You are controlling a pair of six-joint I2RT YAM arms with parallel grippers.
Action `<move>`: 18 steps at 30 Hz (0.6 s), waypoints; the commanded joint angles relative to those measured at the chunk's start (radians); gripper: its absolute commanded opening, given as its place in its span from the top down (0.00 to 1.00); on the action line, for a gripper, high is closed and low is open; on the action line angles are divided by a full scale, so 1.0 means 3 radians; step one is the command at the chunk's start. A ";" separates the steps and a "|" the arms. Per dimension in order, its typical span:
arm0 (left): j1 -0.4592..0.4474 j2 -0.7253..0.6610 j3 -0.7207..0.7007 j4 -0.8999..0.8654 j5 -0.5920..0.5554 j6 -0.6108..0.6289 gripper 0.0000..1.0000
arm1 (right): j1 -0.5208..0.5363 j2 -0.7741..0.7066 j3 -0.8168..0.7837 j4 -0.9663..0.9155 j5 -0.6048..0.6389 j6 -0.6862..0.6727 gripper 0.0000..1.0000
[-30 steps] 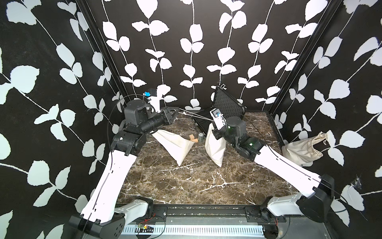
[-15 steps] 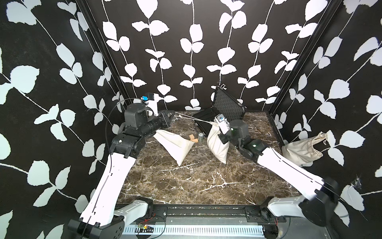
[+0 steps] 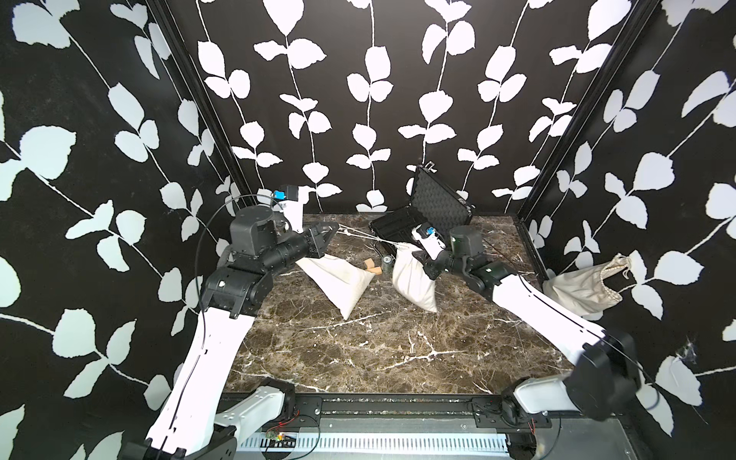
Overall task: Close the soil bag
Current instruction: Frap the soil bag at the center of the board.
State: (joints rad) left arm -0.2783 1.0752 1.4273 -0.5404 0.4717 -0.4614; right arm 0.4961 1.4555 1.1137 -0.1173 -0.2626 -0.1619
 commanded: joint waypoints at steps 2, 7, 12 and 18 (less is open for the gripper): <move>0.0149 0.0094 -0.0012 0.0624 0.0016 -0.0032 1.00 | -0.0126 0.0209 0.0125 -0.0182 0.0723 0.0427 0.71; 0.0064 0.0320 -0.0064 0.1000 0.0077 -0.0249 1.00 | 0.0370 -0.0072 0.0091 0.0208 0.1419 0.0385 0.47; -0.0072 0.0468 0.0100 0.1025 0.0025 -0.0273 1.00 | 0.0837 -0.0331 -0.0022 0.0661 0.1682 0.0313 0.32; -0.0175 0.0469 0.0115 0.1144 0.0010 -0.0317 1.00 | 0.1244 -0.0308 0.0070 0.1015 0.1722 0.0412 0.19</move>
State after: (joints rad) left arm -0.3195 1.2293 1.4269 -0.2535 0.4782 -0.5457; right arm 0.8307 1.3472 1.1149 0.0891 0.2039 -0.0532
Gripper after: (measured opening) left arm 0.044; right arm 0.792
